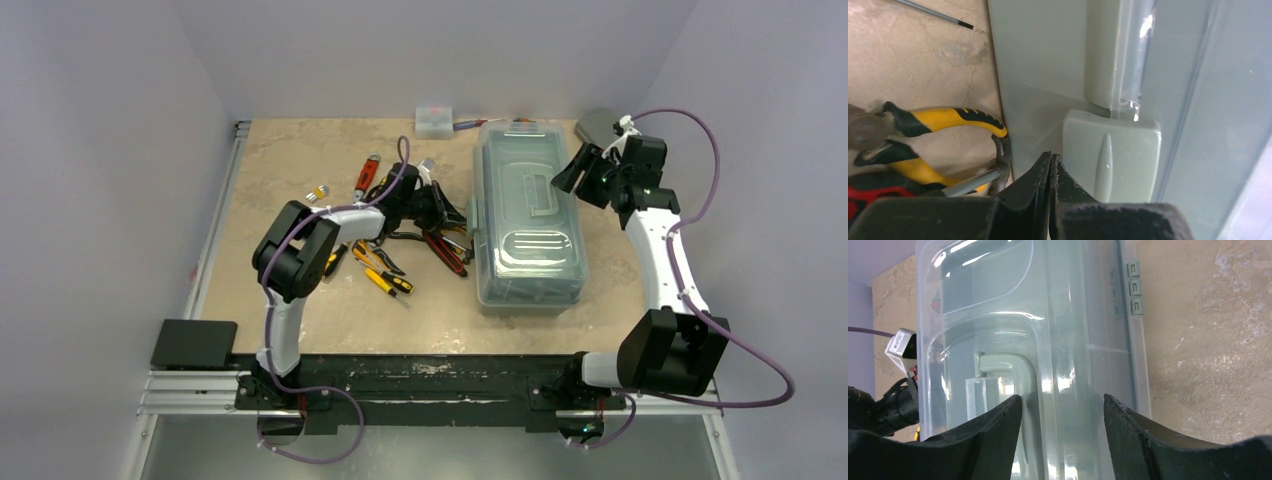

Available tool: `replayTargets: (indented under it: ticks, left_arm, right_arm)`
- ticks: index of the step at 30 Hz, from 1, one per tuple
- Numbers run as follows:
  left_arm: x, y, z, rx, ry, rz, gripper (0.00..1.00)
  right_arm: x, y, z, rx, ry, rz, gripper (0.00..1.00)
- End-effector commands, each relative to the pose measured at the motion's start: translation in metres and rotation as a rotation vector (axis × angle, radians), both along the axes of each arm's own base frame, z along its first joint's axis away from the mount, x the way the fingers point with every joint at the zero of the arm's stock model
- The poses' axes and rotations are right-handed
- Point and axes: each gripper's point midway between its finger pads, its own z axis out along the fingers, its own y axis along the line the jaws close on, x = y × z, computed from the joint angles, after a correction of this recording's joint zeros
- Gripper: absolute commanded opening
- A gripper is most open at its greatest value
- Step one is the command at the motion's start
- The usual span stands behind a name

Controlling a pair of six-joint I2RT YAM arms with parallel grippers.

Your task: Pack the tool kit

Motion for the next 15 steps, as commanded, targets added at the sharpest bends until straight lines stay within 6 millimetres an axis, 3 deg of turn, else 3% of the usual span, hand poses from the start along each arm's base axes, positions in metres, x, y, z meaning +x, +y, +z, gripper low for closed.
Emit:
replayTargets:
  ticks: [1,4,11,15]
  left_arm:
    - [-0.003,-0.024,0.021,-0.102,0.007,-0.077,0.00]
    - [-0.006,-0.028,0.032,-0.157,0.014,-0.092,0.00]
    - [-0.012,-0.037,0.094,-0.462,-0.003,-0.132,0.00]
    - [-0.017,-0.037,0.118,-0.546,-0.020,-0.157,0.00]
  right_arm:
    - [-0.009,0.022,0.008,0.061,-0.019,0.080,0.59]
    - [-0.009,0.024,0.009,0.066,-0.021,0.087,0.58]
    - [-0.009,0.026,0.008,0.076,-0.014,0.098,0.58]
    - [-0.009,0.025,0.007,0.073,-0.003,0.096,0.58]
